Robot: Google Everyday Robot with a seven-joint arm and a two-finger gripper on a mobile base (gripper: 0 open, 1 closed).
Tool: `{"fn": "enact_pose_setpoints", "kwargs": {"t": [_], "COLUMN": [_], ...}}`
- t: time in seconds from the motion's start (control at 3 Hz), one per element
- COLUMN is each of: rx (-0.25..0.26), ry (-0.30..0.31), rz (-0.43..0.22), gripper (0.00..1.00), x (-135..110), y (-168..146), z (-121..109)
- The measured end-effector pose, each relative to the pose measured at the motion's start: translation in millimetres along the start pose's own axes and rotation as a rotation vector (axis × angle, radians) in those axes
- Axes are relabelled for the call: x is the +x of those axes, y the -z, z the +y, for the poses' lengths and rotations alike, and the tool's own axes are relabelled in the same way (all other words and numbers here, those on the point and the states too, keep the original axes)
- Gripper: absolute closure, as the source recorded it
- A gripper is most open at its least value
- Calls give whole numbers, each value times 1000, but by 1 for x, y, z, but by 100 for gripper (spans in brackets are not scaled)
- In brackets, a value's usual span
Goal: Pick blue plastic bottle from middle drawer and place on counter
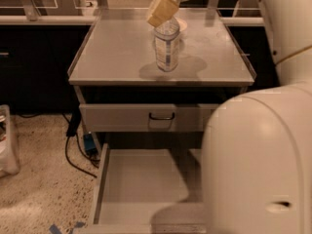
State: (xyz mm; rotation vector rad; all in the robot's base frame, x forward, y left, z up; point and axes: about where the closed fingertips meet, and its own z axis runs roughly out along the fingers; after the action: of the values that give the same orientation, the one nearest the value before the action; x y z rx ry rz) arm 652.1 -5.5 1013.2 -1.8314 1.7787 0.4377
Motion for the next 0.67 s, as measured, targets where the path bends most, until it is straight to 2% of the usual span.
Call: {"fn": "enact_pose_setpoints", "kwargs": {"t": [0.33,0.67], "rx": [-2,-37], "ry": [3,-52], "rz": [-42,-106], "gripper": [100,100], "x": [-11,-10], "y": [-23,-46], "z": [-24,-36]}}
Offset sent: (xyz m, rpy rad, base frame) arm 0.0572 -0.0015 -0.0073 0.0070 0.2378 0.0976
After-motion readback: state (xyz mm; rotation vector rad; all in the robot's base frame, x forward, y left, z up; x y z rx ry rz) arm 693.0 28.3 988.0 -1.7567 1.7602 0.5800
